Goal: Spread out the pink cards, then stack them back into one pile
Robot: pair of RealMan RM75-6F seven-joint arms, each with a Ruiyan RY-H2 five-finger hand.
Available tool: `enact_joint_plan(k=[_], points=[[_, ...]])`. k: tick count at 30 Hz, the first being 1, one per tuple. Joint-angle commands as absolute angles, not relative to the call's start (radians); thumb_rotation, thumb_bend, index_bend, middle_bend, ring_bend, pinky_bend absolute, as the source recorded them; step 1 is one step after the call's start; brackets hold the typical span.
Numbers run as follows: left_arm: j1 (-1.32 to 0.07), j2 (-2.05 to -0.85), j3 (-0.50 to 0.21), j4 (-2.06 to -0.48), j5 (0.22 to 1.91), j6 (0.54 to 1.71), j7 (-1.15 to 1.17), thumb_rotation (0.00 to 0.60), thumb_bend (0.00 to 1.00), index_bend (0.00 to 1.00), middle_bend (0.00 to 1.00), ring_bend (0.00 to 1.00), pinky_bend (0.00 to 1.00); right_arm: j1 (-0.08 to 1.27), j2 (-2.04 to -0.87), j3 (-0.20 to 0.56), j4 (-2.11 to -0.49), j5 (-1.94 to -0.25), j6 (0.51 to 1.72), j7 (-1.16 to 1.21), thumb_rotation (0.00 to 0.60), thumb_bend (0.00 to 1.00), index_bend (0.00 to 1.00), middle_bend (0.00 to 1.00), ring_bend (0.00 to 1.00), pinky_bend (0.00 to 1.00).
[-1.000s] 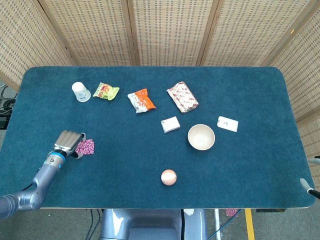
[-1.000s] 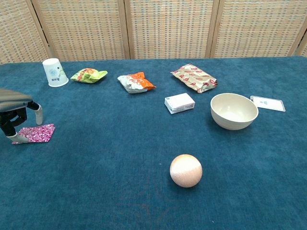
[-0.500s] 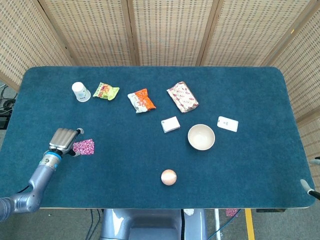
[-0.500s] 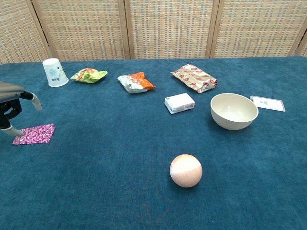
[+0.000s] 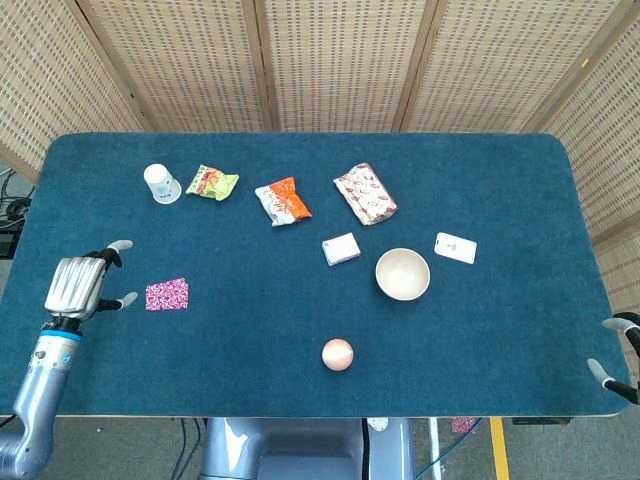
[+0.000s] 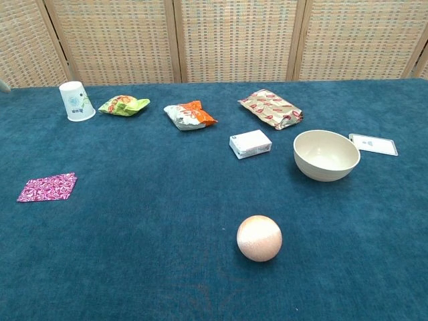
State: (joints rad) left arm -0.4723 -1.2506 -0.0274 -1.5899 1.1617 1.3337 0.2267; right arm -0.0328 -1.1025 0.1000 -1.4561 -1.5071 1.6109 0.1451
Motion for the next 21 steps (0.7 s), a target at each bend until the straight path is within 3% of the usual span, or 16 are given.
enact_joint_plan(k=[1, 11, 21], points=[[-0.394, -1.241, -0.006, -1.628, 1.266, 1.433, 0.176, 0.535, 0.15, 0.23, 0.41, 0.45, 0.65, -0.029, -1.1, 0.091, -1.469, -1.523, 1.61, 0.133, 0.6, 0.23, 0.35, 0.32, 0.16, 0.14], [-0.292, -1.235, 0.034, -1.689, 1.381, 1.543, 0.179, 0.535, 0.15, 0.26, 0.4, 0.42, 0.61, -0.018, -1.097, 0.063, -1.515, -1.575, 1.603, 0.094, 0.6, 0.23, 0.35, 0.32, 0.16, 0.14], [-0.237, -1.215, 0.042, -1.73, 1.38, 1.532, 0.219, 0.536, 0.15, 0.3, 0.38, 0.4, 0.56, -0.009, -1.097, 0.049, -1.535, -1.59, 1.588, 0.076, 0.6, 0.23, 0.35, 0.32, 0.16, 0.14]])
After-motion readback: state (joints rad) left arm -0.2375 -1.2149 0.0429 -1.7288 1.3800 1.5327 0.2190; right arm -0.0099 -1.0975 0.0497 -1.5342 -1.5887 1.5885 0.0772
